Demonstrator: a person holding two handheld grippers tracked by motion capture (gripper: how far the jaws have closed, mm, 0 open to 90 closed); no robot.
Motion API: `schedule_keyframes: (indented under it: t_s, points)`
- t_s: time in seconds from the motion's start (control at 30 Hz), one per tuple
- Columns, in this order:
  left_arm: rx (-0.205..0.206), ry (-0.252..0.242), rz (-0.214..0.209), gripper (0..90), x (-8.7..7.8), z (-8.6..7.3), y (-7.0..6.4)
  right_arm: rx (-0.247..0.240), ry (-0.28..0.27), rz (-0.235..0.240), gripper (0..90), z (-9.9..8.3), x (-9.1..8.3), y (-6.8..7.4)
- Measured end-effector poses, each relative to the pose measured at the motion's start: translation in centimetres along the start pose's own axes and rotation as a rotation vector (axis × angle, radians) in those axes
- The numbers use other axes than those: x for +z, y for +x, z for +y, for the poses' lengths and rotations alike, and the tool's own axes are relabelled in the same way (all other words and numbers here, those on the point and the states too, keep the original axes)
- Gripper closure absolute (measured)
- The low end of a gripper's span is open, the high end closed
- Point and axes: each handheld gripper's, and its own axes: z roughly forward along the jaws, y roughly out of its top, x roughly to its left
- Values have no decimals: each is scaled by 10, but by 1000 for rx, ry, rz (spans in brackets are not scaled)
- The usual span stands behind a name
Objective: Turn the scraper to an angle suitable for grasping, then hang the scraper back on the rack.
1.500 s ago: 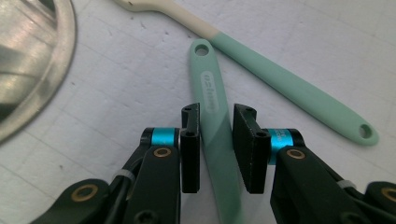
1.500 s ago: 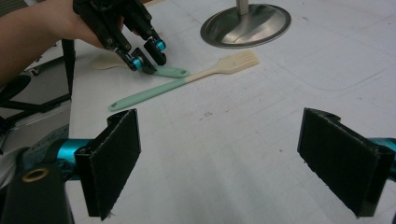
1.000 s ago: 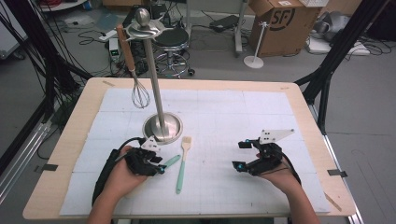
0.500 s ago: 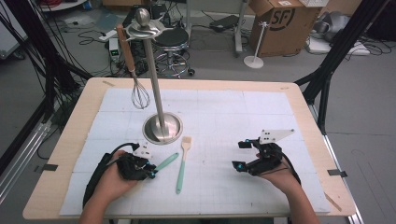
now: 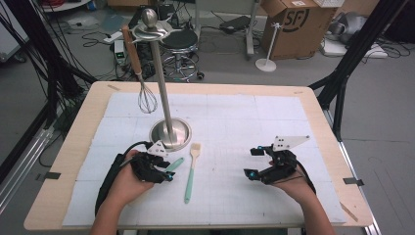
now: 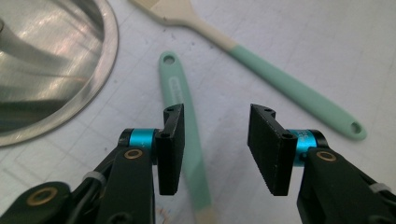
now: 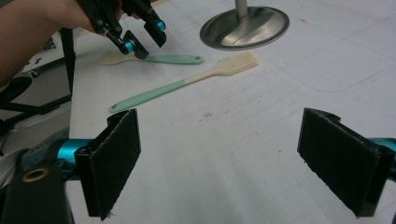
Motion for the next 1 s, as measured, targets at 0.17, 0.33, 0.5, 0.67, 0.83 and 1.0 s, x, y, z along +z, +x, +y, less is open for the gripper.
schedule_keyframes:
  t_s: [0.17, 0.33, 0.5, 0.67, 0.83, 1.0]
  points:
    - [-22, -66, -18, 479, -6, -3, 1, 5, 7, 5, 127, 0, 1, 0]
    - [-28, -108, -17, 436, -12, -4, 4, 0, 16, 2, 127, -1, 3, 0]
    - [-34, -118, 5, 387, -14, -5, 5, 2, 13, 3, 127, -1, 1, 1]
    - [-51, -92, 24, 382, -14, -10, 6, 0, 19, 2, 127, -1, 2, 1]
    - [-60, -24, 33, 397, -10, -16, 8, 3, 15, 2, 127, -1, 1, 1]
    - [-69, 26, 51, 432, -8, -22, 11, 5, 19, -1, 127, -1, 2, 2]
